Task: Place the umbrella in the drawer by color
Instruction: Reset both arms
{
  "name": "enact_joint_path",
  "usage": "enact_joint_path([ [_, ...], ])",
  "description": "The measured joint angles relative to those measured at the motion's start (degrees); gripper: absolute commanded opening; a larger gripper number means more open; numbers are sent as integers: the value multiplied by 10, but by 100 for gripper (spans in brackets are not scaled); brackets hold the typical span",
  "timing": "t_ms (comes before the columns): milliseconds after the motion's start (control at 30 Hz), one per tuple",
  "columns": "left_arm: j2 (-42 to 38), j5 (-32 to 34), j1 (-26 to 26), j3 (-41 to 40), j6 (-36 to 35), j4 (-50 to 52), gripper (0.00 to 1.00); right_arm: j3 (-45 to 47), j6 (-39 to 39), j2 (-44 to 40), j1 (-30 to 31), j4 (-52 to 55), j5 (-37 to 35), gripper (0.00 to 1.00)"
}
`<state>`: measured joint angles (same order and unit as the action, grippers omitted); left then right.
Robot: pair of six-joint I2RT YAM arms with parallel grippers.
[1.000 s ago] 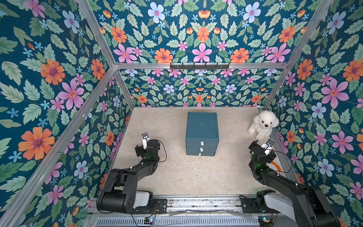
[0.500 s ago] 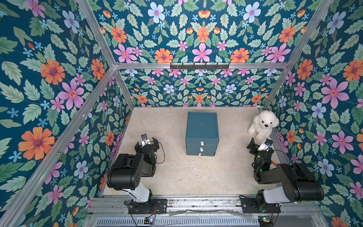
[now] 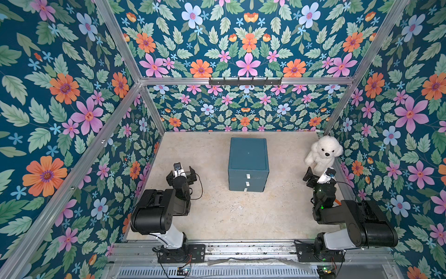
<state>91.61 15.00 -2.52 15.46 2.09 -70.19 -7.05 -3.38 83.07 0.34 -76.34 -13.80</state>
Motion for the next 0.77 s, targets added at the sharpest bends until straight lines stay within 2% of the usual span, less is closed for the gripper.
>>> enact_joint_path([
  [767, 2, 3, -9, 2, -5, 0, 100, -3, 0, 0, 0, 0, 2, 99],
])
